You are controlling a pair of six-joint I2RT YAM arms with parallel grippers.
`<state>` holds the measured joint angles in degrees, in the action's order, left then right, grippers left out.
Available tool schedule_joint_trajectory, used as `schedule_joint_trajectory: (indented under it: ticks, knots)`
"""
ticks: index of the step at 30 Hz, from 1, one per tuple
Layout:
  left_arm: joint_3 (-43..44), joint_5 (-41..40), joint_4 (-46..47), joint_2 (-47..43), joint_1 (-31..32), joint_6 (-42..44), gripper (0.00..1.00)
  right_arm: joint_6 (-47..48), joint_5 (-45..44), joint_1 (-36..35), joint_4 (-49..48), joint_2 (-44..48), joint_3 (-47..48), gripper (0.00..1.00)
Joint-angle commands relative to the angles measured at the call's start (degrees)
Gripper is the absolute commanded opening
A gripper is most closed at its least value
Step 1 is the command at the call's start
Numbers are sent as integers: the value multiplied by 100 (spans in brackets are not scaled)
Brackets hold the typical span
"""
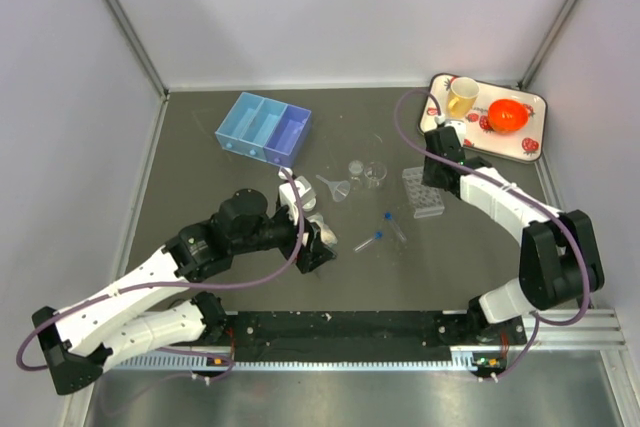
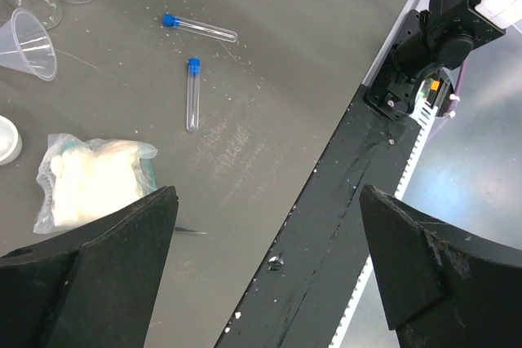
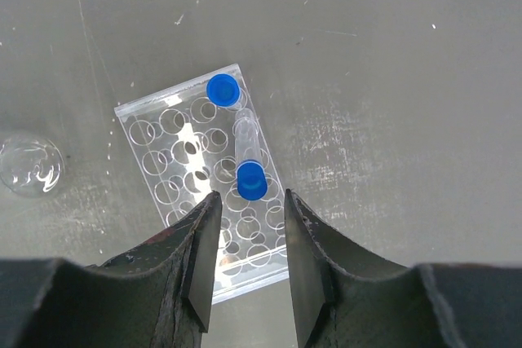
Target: Organize the chemistry lab equipment
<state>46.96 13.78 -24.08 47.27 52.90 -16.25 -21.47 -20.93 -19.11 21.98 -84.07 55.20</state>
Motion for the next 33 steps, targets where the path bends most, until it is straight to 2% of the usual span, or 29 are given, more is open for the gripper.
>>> schedule_joint_trajectory:
  ticks: [1,15,19,33]
  knots:
    - [261,-69,122,46,-17,131,99,82,-139,-49,-211,-48,351,36]
    - [261,-60,149,143,-17,166,99,152,-228,-49,-211,-338,536,27]
    - [252,-60,149,134,-26,175,99,152,-263,-49,-220,-320,536,17]
    - [261,-51,158,125,-26,157,99,179,-157,-49,166,-531,1019,4]
